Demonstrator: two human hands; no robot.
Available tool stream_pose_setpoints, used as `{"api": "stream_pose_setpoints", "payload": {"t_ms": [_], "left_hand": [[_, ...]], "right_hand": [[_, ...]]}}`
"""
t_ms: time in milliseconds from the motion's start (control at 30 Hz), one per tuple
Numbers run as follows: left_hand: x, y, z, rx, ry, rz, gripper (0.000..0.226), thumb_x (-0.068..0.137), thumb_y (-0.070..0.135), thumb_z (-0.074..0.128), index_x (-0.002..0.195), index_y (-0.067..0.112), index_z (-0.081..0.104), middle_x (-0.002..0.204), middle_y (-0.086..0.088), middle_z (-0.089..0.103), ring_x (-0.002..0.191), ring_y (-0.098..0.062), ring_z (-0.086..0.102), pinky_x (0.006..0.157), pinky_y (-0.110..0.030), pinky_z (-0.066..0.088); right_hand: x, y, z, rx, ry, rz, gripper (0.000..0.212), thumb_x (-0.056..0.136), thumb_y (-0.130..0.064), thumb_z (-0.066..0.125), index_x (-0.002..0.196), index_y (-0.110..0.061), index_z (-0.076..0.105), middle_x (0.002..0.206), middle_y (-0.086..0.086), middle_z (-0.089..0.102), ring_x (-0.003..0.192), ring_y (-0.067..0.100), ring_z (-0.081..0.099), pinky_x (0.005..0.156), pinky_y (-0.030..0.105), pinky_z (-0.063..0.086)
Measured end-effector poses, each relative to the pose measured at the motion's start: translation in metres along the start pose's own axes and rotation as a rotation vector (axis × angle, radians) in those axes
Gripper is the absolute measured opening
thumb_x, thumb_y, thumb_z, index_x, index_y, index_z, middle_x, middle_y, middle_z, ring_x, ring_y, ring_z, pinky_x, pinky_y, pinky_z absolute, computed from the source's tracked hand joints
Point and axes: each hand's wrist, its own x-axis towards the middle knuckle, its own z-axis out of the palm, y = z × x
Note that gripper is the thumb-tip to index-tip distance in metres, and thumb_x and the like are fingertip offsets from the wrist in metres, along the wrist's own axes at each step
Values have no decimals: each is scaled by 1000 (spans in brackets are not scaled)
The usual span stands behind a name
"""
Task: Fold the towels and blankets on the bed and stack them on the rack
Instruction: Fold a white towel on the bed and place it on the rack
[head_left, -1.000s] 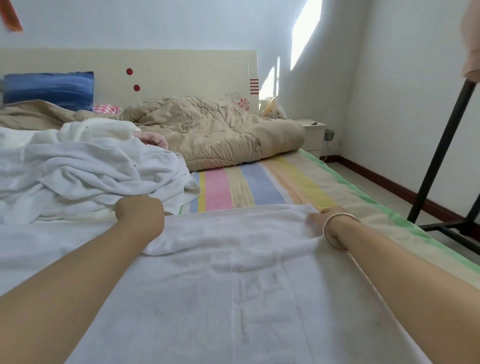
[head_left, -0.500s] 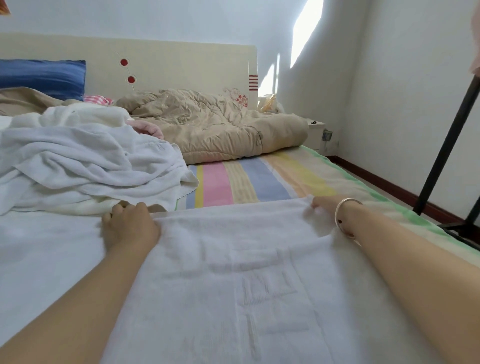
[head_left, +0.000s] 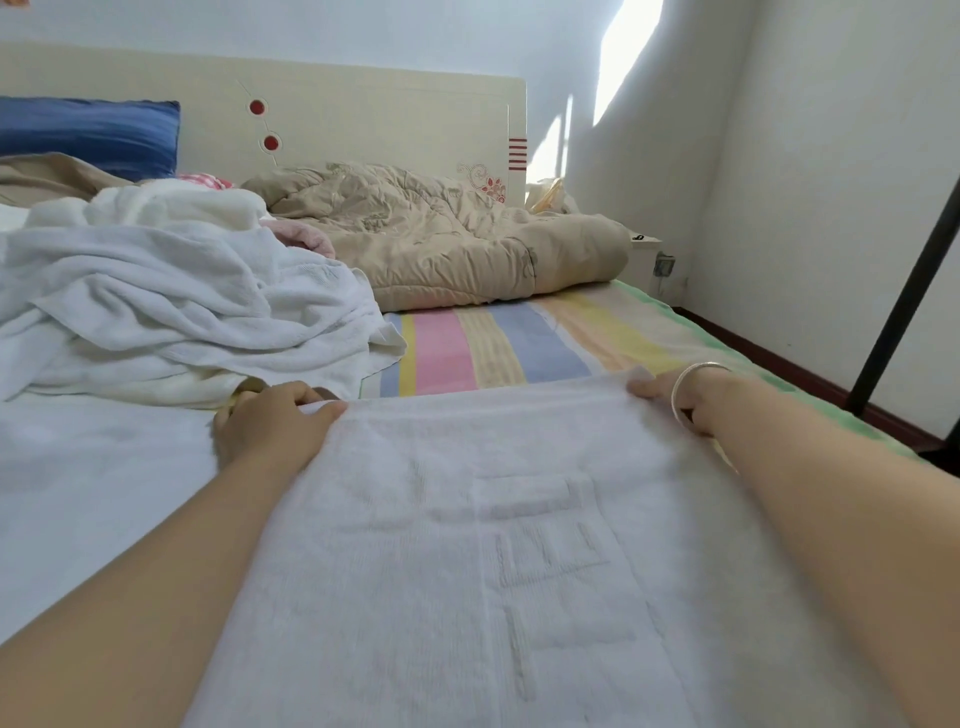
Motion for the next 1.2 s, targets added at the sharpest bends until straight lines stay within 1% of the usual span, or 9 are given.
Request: {"api": "stream_pose_setpoints", "payload": {"t_ms": [133,233,367,433,533,700,900,1033,1200], "left_hand": [[6,0,6,53,64,0,30,82,59,63,73,30,60,93,-2,64,107,-25,52,96,-40,35],[-2,3,13,301,194,123,27,87,51,63,85,24,66,93,-7,66,104,-29,51,93,-41,32],[-19,7,7,422,367,356,22,81,23,72,93,7,61,91,-15,60,91,-35,52,85,-45,32],[-35,5,-1,339,397,431,15,80,12,60,94,7,61,90,-13,59,86,-35,53,82,-46,37],[-80,10,-18,76,254,431,26,86,5,54,110,8,64,107,-13,67,95,-37,59,85,-47,43],[-168,36,-52,-69,-22,623,46,90,32,38,126,19,63,140,0,55,126,-22,53,105,-43,40],[-290,111,-74,143,-472,720,114,64,79,-28,153,31,24,163,2,11,151,-15,6,119,-31,-6],[-363,142,-80,248,-604,792,107,64,75,-31,156,32,1,163,-1,-11,149,-16,-15,119,-42,-11],[-403,154,-80,200,-630,835,101,68,71,-22,156,29,6,164,-2,-6,150,-18,-10,113,-39,-20]], "right_hand": [[14,3,13,-82,54,-10,64,98,-44,48,143,0,35,145,15,41,133,30,41,111,36,30],[13,8,11,-130,122,-124,60,89,-47,60,134,-8,51,136,15,52,123,31,51,103,39,39],[-11,29,-10,315,44,-168,39,97,-24,52,135,-12,52,103,11,58,75,23,57,64,27,48],[-42,51,-23,566,-96,-156,39,103,-12,33,142,-12,42,121,17,53,96,24,61,79,26,49],[-108,91,-33,445,-95,-296,40,102,-7,36,139,-21,46,134,10,51,128,21,48,103,24,37],[-192,132,-37,69,-51,-413,35,98,-5,48,128,-19,59,120,-2,54,97,5,54,67,0,42],[-242,164,-36,-38,121,-223,15,91,-27,60,104,-20,61,90,-9,58,88,16,59,83,26,48],[-262,172,-41,-134,140,-112,19,90,-40,58,80,-24,53,91,-2,59,87,21,57,75,27,43],[-264,180,-45,-134,220,-56,18,89,-34,60,76,-21,56,98,5,66,94,28,62,75,27,44]]}}
